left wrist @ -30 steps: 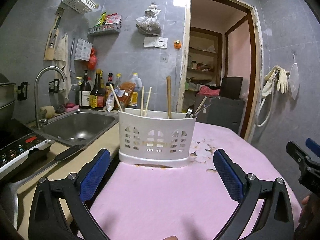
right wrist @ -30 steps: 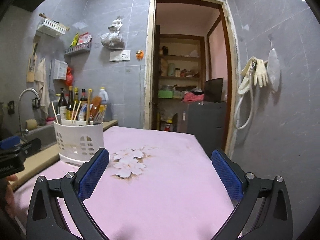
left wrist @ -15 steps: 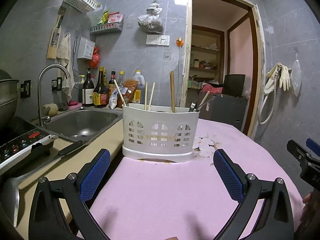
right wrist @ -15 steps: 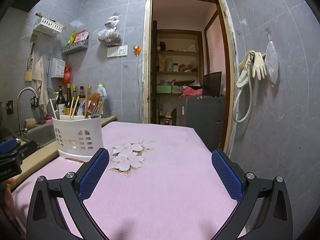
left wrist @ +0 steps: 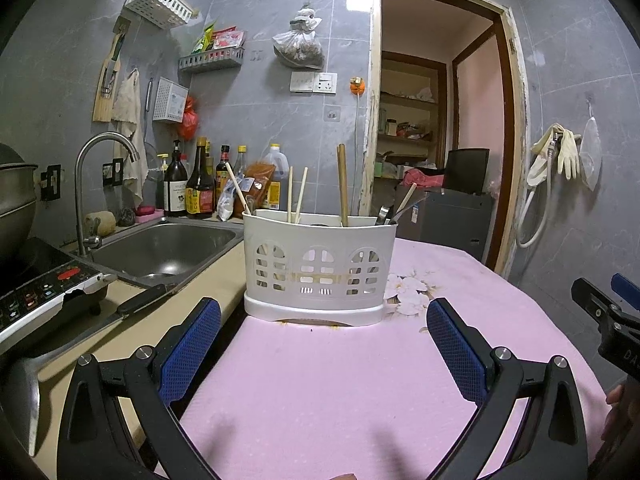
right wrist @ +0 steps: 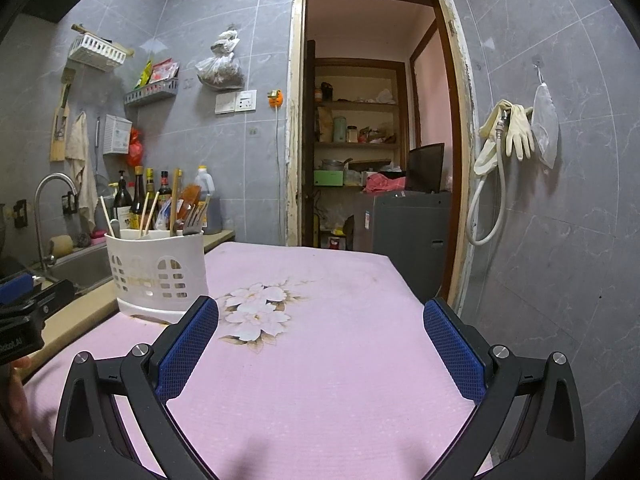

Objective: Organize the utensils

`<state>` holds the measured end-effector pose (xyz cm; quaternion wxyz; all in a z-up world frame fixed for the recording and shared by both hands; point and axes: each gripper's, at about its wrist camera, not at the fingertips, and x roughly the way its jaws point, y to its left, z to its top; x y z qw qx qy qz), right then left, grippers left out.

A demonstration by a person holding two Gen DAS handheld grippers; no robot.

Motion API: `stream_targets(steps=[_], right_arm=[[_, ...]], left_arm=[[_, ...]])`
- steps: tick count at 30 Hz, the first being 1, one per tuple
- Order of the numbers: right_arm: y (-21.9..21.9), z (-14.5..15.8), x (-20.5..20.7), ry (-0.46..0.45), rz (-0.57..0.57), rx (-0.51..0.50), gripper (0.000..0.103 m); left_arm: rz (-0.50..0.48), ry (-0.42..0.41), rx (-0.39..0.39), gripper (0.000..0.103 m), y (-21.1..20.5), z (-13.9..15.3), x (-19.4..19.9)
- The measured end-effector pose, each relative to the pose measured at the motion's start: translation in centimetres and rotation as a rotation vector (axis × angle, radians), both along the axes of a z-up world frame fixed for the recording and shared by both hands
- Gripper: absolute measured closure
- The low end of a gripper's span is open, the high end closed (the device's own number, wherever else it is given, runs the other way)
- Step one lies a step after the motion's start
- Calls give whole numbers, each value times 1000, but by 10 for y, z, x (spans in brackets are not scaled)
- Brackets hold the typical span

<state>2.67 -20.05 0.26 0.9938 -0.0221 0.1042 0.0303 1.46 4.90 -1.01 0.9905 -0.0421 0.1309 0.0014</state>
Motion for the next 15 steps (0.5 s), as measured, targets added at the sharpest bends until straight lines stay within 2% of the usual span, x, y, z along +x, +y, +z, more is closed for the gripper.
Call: stream_targets(steps=[15], right_arm=[[0, 0, 0, 1, 0, 0, 0]], left_arm=[[-5, -1, 4, 2, 1, 0, 0]])
